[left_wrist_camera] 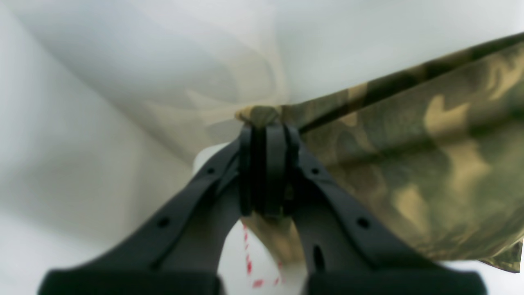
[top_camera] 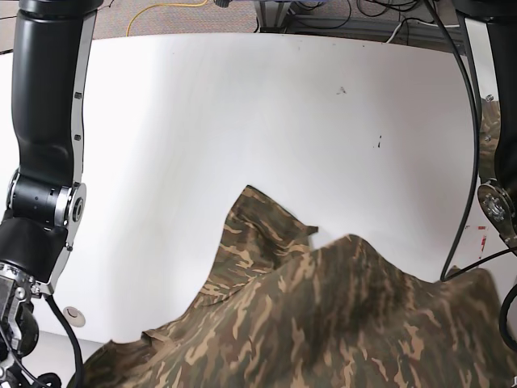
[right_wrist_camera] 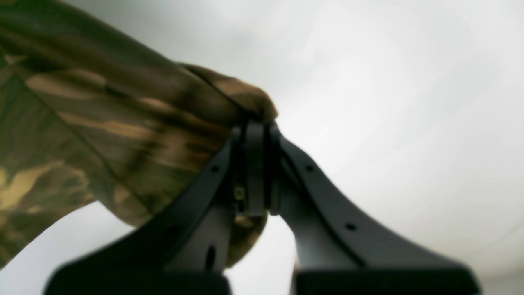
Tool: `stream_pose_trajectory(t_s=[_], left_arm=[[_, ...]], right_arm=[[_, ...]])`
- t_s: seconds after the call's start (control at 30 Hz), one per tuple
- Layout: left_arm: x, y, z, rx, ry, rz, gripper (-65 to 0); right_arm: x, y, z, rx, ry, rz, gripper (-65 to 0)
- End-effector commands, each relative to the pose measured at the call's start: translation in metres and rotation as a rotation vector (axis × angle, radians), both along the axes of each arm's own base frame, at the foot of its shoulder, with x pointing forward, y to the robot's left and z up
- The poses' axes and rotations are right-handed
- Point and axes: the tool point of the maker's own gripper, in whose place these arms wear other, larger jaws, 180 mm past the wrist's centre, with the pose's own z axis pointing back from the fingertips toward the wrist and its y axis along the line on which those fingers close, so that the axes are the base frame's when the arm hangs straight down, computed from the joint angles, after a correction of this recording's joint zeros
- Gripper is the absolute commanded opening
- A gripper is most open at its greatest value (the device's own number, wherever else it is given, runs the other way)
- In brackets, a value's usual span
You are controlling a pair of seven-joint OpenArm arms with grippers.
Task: Layout the t-shirt on the table in an organized manner, then fold the t-shirt properly
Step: 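Lift the shirt with both grippers and pull it toward the table edge, then shake the held shirt with both grippers to straighten it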
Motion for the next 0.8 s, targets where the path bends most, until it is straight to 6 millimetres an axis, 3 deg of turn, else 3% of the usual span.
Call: stream_pose_trajectory(t_s=[0.0,0.1,0.53,0.7,0.77], left_arm=[[-0.003,0.008,0.026,0.001,-0.063,0.017,-65.0],[0.0,0.007,0.021,-0.003,-0.044,0.011,-65.0],[0.0,0.007,0.022,-0.003,-0.047,0.009,-65.0],[-0.007,0.006,0.037,0.022,-0.096,0.018,-65.0],[-0.013,0.005,0.049,0.043,-0.137,0.026,-65.0]], right_arm=[[0.002,-0.017,0.002,-0.052,0.027,-0.068,-64.5],[0.007,-0.011,-0.008,-0.085,0.056,-0.054,-64.5],[0.004,-0.009,0.002,-0.104,0.024,-0.056,-64.7],[0.002,-0.009,0.006,-0.103,0.011,-0.055,-64.7],[-0.004,-0.008,0.019,-0.099,-0.036,-0.054,-64.7]])
